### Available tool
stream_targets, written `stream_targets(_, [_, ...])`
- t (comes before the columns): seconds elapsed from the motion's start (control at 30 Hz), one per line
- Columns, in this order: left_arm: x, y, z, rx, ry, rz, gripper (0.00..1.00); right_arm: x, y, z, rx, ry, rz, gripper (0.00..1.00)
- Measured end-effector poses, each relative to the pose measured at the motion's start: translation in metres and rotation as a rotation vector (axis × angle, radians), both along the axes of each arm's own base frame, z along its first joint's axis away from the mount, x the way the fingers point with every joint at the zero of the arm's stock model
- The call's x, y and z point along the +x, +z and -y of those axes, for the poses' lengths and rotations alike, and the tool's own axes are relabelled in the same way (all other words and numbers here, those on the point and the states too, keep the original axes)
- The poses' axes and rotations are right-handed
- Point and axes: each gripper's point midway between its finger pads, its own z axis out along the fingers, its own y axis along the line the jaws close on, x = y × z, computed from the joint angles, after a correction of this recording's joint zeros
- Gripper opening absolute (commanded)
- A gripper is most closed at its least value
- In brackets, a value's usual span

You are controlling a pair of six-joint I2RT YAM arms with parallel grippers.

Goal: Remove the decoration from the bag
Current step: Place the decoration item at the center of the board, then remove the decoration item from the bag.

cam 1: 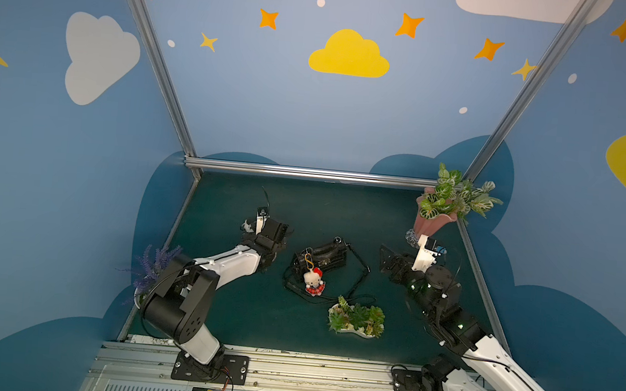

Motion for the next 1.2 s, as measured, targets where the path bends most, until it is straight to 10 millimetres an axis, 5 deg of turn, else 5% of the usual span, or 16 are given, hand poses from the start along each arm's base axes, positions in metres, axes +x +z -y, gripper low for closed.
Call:
stream_targets(0.27, [-0.021, 0.033, 0.013, -0.076, -0.107, 0.065, 1.00, -0.002, -0.016, -0.016, -0.050, 0.085, -0.066, 0.94])
stream_targets(0.57, [-0.052, 0.088, 0.053, -0.293, -0.476, 0.169, 0.99, -0.021, -0.037, -0.072, -0.154, 0.354, -0.110, 0.87])
stream_targets(0.9, [-0.065, 0.083, 0.111, -0.614, -0.771, 0.087, 1.00, -0.056, -0.059, -0.138, -0.282, 0.536, -0.023, 0.77])
stream_targets(1.2, [-0.077, 0.069, 0.137, -0.788, -0.898, -0.010, 0.99, -0.056, -0.104, -0.169, -0.360, 0.521, -0.054, 0.70])
